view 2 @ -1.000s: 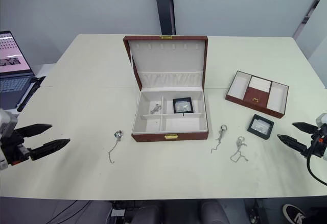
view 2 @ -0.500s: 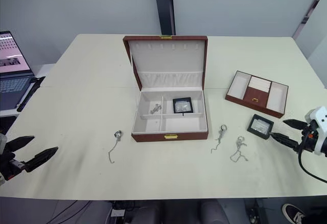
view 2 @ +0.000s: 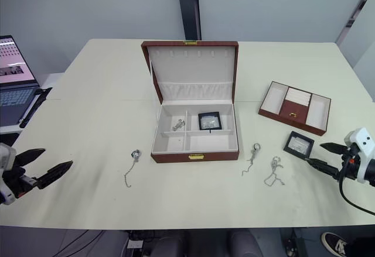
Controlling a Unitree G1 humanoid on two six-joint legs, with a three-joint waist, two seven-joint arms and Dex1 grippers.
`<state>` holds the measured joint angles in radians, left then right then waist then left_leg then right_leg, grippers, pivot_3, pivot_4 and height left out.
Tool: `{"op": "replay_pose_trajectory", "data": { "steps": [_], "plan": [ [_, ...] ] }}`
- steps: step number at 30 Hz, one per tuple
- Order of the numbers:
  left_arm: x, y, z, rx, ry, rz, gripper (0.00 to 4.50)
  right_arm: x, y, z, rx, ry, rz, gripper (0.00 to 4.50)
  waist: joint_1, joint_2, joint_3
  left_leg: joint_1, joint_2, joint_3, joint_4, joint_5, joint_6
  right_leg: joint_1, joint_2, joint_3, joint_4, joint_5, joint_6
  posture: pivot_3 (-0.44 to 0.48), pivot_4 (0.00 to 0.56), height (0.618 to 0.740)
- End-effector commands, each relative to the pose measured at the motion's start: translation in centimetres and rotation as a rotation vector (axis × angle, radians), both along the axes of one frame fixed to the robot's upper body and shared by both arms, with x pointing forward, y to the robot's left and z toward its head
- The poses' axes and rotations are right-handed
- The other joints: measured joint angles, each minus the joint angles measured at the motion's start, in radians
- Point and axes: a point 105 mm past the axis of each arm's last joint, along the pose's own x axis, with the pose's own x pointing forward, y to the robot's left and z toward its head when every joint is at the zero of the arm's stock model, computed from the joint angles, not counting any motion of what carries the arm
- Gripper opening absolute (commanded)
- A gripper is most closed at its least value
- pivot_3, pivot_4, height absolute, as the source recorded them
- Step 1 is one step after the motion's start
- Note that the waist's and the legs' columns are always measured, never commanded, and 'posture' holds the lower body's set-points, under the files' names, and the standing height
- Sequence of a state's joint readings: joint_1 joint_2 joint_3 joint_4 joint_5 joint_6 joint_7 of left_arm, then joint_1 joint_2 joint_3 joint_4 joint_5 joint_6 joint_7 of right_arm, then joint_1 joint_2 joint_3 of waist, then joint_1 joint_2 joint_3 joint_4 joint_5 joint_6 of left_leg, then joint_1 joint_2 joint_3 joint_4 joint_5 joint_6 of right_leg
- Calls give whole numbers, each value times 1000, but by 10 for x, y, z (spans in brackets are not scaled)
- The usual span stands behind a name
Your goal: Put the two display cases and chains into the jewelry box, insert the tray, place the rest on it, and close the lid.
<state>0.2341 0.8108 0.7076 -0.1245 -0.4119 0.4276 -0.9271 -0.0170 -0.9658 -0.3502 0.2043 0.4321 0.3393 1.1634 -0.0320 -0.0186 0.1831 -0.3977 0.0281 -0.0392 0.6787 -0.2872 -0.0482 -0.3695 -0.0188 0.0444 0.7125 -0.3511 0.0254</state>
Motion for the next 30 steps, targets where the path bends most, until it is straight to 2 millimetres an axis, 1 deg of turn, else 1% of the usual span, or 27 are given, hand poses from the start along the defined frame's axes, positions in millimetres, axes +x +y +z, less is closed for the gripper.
{"op": "replay_pose_trajectory", "data": {
  "steps": [1,5,8,11,16,20,22,26,30],
  "plan": [
    [3,-1,8,33,-9,-14,4480,0,1,13,-7,-43,11,4500,-1,0,0,0,0,0,0,0,0,0,0,0,0,0,0,0,150,740],
    [3,-3,5,39,7,-26,4480,-1,0,14,-2,-53,-1,4500,-2,0,0,0,1,0,0,0,0,0,1,0,0,0,0,0,150,740],
    [4,-7,7,-5,-21,-9,4480,1,3,24,19,-87,3,4500,-2,0,0,0,0,0,0,0,0,0,0,0,0,0,0,0,150,740],
    [4,-18,7,-54,-36,-20,4480,0,10,29,40,-99,23,4500,-2,0,0,0,1,0,0,0,0,0,0,0,0,0,0,0,150,740],
    [7,-42,3,-138,-66,-32,4480,0,31,39,95,-141,77,4500,0,0,0,0,0,-1,0,0,0,0,0,0,0,0,0,0,150,740],
    [8,-62,-4,-180,-85,-23,4480,-2,60,47,114,-157,174,4500,0,0,0,0,0,-1,0,0,0,1,0,0,0,0,0,0,150,740],
    [9,-71,-6,-201,-104,-10,4480,-2,76,55,129,-174,226,4500,0,0,0,0,0,-1,0,0,0,1,0,1,0,0,0,0,150,740],
    [11,-91,-18,-231,-114,11,4480,-4,112,67,146,-200,364,4500,-1,0,0,0,0,-1,0,0,0,1,0,1,0,0,0,0,150,740],
    [17,-104,-23,-257,-160,72,4480,-4,141,80,163,-233,475,4500,2,0,0,-1,0,-3,1,0,0,1,0,1,0,0,0,0,150,740]
  ]
}}
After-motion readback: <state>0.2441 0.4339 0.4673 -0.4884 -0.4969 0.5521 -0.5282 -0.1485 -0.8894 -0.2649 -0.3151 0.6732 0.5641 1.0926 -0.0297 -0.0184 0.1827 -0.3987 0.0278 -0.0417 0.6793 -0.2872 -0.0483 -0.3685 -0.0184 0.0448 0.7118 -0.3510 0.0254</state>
